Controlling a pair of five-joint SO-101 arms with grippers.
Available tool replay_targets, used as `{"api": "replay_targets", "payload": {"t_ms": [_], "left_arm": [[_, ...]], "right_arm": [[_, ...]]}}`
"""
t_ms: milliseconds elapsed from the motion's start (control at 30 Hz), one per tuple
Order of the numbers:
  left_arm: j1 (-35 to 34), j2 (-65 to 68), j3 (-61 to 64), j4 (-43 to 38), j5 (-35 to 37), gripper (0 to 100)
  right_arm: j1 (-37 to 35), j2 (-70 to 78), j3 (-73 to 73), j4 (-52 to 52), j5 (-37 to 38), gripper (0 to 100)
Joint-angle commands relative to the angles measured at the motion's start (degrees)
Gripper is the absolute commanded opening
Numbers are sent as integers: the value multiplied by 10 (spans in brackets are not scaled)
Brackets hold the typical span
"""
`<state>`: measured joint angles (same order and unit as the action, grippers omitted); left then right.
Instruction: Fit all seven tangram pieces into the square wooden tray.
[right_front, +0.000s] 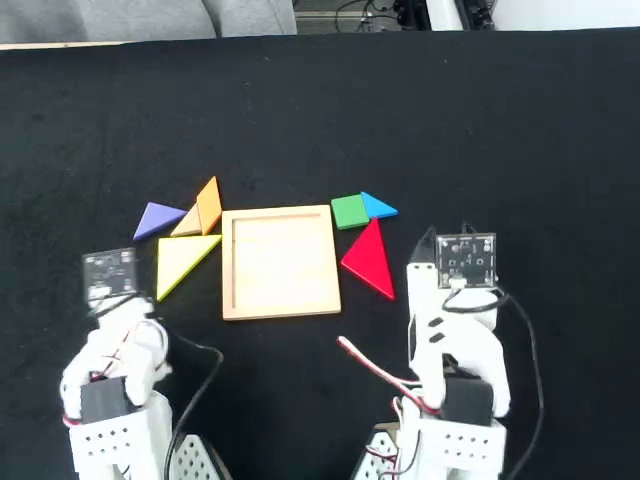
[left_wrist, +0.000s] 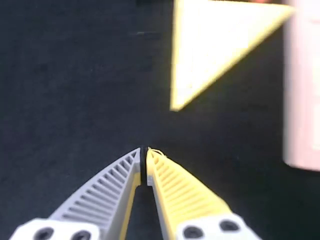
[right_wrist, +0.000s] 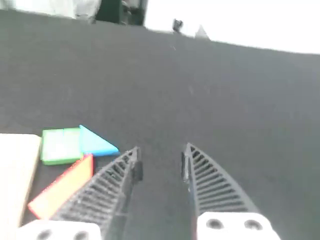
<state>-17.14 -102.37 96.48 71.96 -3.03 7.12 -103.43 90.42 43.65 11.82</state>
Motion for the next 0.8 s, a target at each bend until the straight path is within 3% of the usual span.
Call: {"api": "replay_targets", "payload": {"t_ms": [0, 167, 567, 767], "left_arm": [[-57, -8, 10, -42, -4, 30], [-57, -8, 10, -59, -3, 30], [-57, -8, 10, -55, -3, 30], [-57, -7, 10, -55, -3, 30]], "right_arm": [[-30, -22, -115, 69, 4, 148], [-59, 98, -191, 86, 1, 148], [-106, 577, -429, 123, -4, 151], [-179, 763, -590, 232, -107, 196]]}}
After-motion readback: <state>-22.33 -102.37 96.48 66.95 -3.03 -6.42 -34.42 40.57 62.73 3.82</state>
